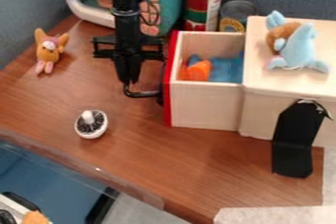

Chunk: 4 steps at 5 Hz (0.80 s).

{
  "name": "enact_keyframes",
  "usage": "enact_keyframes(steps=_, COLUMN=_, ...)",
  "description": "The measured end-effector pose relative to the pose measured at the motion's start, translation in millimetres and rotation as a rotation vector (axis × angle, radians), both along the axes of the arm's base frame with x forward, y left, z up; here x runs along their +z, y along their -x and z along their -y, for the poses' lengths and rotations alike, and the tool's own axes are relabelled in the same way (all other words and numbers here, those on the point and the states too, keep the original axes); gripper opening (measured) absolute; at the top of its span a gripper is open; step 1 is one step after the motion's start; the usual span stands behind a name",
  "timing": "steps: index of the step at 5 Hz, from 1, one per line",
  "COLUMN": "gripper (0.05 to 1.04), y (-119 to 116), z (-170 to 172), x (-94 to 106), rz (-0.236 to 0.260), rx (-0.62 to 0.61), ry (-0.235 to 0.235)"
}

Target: Open the drawer

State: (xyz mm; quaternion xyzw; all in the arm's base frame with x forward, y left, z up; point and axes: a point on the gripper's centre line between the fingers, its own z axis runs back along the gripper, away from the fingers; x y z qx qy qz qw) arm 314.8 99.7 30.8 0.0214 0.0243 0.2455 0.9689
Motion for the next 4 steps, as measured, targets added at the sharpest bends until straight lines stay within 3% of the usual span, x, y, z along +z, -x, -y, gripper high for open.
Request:
enact_keyframes(steps=1, gripper=0.163, y=2, z=0, x=0.1, rz=-0.012, rx=0.004, ry=0.003)
enact_keyframes(steps=2, gripper=0.386, y=-5, z=-5, x=8.1, rz=0.004, rx=0.005, ry=-0.016)
enact_keyframes(steps=4, gripper=0.956, y=-25, z=12, x=49.6, rz=0.037, rx=-0.144, ry=-0.105)
